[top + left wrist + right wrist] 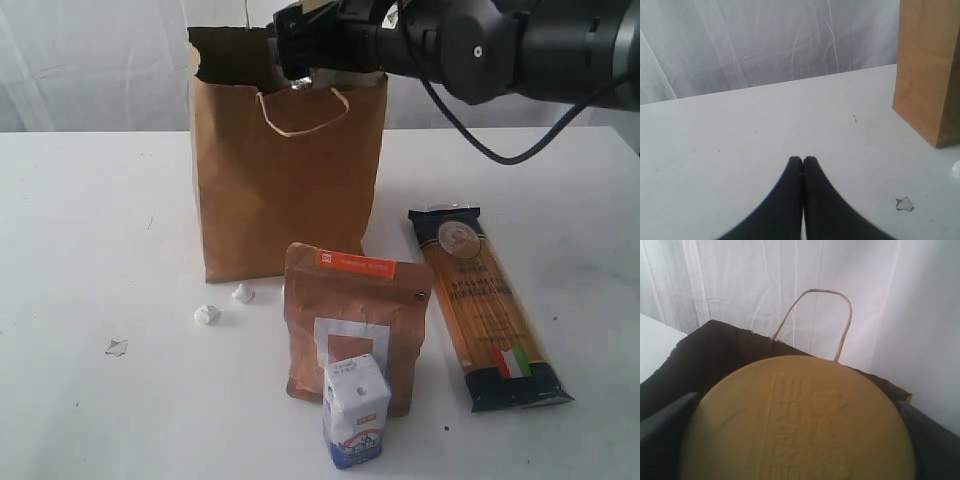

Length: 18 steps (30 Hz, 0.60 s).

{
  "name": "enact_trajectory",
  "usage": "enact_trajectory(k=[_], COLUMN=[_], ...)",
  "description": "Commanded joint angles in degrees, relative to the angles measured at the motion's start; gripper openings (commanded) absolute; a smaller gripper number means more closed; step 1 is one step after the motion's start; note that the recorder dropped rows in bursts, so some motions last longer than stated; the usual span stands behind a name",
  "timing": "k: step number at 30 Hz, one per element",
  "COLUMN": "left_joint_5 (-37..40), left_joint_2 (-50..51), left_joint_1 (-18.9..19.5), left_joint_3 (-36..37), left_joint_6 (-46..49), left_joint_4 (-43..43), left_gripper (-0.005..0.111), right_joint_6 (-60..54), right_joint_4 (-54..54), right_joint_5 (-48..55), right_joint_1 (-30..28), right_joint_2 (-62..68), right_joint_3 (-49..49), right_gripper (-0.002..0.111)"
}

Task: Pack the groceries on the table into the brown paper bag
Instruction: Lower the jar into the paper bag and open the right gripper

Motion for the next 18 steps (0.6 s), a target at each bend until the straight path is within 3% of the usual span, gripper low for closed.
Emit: enact_trajectory(k=[1, 14, 18], left_joint_5=[-0.6, -0.6, -0.6], left_joint_2=[-0.2, -0.2, -0.2], left_joint_1=[0.1, 0.1, 0.1], left_joint_3=[0.2, 0.2, 0.2], left_joint_6=[-0.1, -0.1, -0.1], left_joint_4=[-0.7, -0.7, -0.7], left_gripper=[0.000, 0.000, 0.000], right_joint_6=[-1.7, -7.9, -5.3], right_joint_4=[0.0, 0.0, 0.9], right_joint_5=[-3.5, -1.6, -2.4], right_joint_1=[0.1, 0.2, 0.2], right_joint_2=[-1.1, -0.5, -0.9], right_joint_3=[-0.8, -0.8, -2.0], right_gripper=[0.082, 0.087, 0.090])
